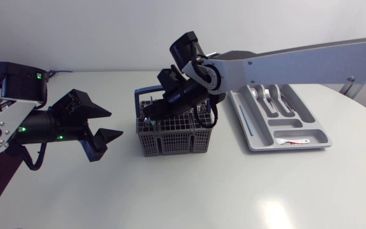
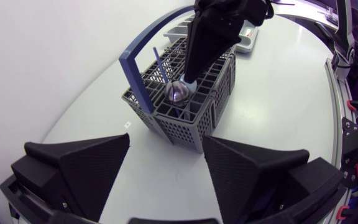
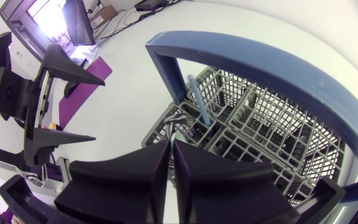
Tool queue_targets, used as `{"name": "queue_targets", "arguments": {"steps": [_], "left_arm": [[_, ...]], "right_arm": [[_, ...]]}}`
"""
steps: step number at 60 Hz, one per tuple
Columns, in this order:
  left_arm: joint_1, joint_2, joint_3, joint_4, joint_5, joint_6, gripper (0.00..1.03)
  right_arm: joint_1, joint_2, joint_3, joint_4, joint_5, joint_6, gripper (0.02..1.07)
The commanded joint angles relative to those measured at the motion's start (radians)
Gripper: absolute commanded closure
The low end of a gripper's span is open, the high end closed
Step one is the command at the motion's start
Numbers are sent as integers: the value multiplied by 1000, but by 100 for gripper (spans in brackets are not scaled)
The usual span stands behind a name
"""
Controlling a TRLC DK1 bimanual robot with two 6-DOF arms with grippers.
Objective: Unload the cutlery basket into the drawer organizer.
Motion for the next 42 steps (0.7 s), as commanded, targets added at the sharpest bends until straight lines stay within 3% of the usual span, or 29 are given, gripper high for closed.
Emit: {"name": "queue_targets", "arguments": {"steps": [1, 42], "left_arm": [[4, 12, -22, 8, 9, 13, 5], [1, -9, -34, 1, 9, 4, 5]], "right_arm": [[4, -40, -33, 2, -2, 1, 97], [-21, -157, -64, -27, -65, 0, 97]]}}
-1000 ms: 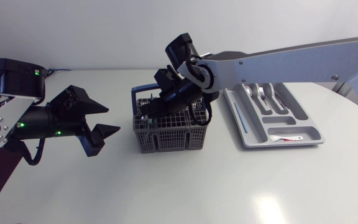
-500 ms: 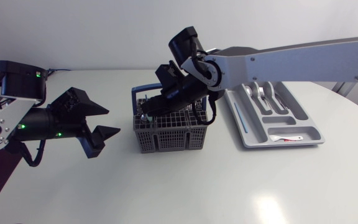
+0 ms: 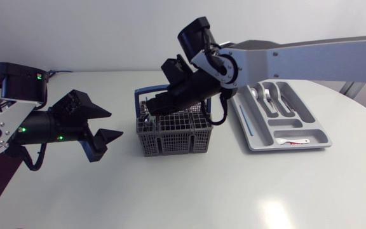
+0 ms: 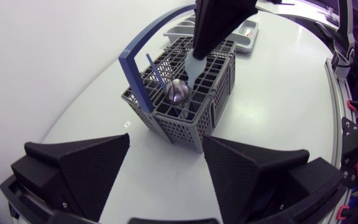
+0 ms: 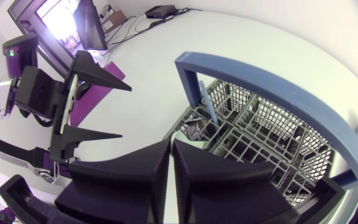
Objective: Unload the cutlery basket into the drawer organizer.
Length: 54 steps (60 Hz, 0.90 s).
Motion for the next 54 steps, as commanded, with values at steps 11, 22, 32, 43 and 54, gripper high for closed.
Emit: {"name": "queue_targets", "arguments": {"steps": [11, 22, 32, 43, 54], "left_arm": [[-5, -17, -31, -1, 11, 1, 5], [-8, -25, -34, -4, 11, -2, 5], [-8, -36, -33, -16, 9, -2, 5], [-6, -39, -33, -20, 9, -2, 5], [-8, -39, -31, -19, 9, -2, 5]], "right_arm": [[-27, -93, -11, -66, -43, 2, 98], [-26, -127, 1, -97, -48, 5, 98], [-17, -130, 44, -144, -48, 6, 98], [0, -141, 69, -170, -48, 5, 98], [9, -155, 86, -184, -48, 5, 98]]}}
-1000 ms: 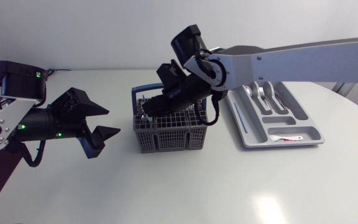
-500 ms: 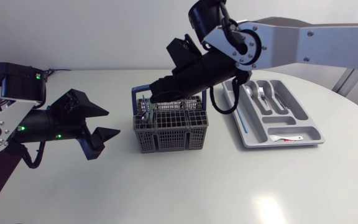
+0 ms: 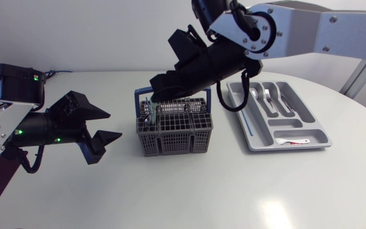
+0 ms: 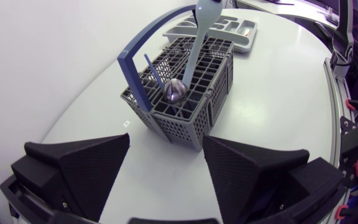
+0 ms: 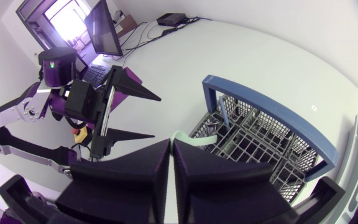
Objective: Unload the cutlery basket into the drawer organizer.
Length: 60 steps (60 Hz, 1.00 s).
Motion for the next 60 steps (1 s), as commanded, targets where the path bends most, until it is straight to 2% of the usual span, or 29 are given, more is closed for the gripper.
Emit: {"name": "queue_targets", "arguments": {"steps": [1, 21, 42, 48, 60], "left_arm": [[-7, -12, -20, -6, 9, -1, 5], [-5, -12, -12, -6, 9, 0, 5], [-5, 8, -4, -2, 9, 3, 5], [-5, 14, -1, -2, 9, 5, 5], [-11, 20, 3, -2, 11, 6, 5]], "right_arm": [[10, -28, 30, -14, -6, 5, 98], [-6, -123, 16, -64, -4, -6, 98], [-111, -286, -36, -224, 2, -45, 99], [-171, -310, -49, -296, 44, -71, 99], [-272, -351, -122, -373, 186, -129, 99]]}}
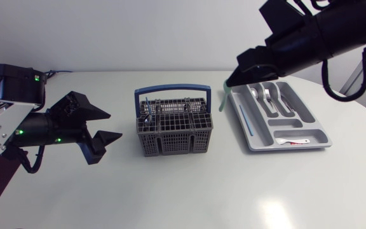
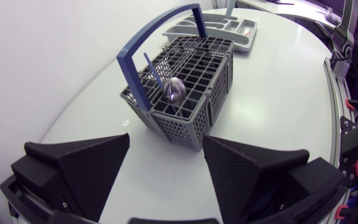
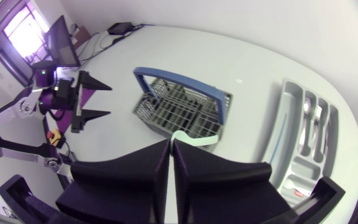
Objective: Unload the cutlery basket into the drawer organizer.
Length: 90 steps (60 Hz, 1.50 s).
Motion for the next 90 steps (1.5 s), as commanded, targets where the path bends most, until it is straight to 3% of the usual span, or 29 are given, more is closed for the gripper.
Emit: {"name": "queue_targets", "arguments": {"steps": [1, 24, 37, 50, 90], "left_arm": [[-10, 15, 3, -2, 9, 6, 5], [-13, -2, -1, -13, 11, 6, 5], [-16, -14, -9, -18, 11, 6, 5], [-26, -22, -10, -22, 11, 3, 5], [-24, -19, -3, -32, 11, 6, 5]], "right_arm": [[-35, -20, -53, -39, 39, -36, 99], [-233, 8, -154, -48, 234, -132, 100], [-399, 83, -220, 51, 317, -214, 100], [-471, 144, -262, 170, 417, -257, 100], [-537, 405, -315, 378, 495, -283, 99]]}}
